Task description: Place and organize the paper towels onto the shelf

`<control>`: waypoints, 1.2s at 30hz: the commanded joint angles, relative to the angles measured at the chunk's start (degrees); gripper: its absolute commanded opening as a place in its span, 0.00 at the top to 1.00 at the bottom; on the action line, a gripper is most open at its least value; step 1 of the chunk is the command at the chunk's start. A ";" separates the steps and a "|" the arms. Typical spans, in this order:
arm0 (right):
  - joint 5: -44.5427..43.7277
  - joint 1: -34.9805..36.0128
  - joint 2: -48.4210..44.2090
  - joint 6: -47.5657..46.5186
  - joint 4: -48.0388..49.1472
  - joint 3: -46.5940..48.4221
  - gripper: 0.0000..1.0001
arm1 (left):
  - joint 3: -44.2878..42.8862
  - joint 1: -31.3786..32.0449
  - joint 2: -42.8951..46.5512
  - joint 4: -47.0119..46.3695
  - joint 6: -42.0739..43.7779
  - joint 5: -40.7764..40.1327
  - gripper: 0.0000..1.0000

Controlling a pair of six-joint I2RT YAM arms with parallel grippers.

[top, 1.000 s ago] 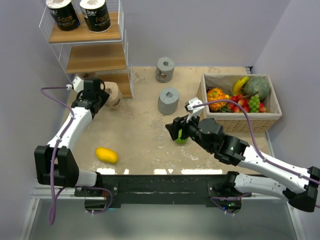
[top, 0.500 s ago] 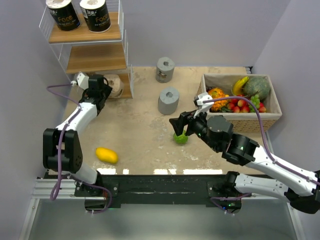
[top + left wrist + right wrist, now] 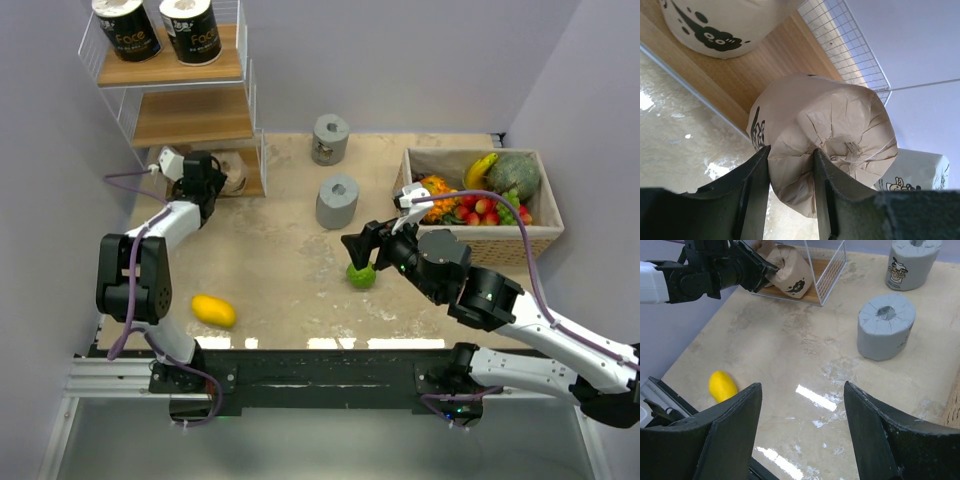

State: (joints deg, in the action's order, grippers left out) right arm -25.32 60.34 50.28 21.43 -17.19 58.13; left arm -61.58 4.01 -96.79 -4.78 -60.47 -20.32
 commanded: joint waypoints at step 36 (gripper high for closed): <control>0.54 0.13 -2.38 1.51 0.05 0.50 0.30 | 3.83 -0.50 7.58 -3.13 3.69 -2.27 0.29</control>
State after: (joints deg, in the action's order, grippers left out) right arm -25.34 60.34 48.56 22.50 -18.92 58.24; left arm -60.62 3.60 -90.87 -9.82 -56.42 -21.63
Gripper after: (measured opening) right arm 0.702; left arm 0.727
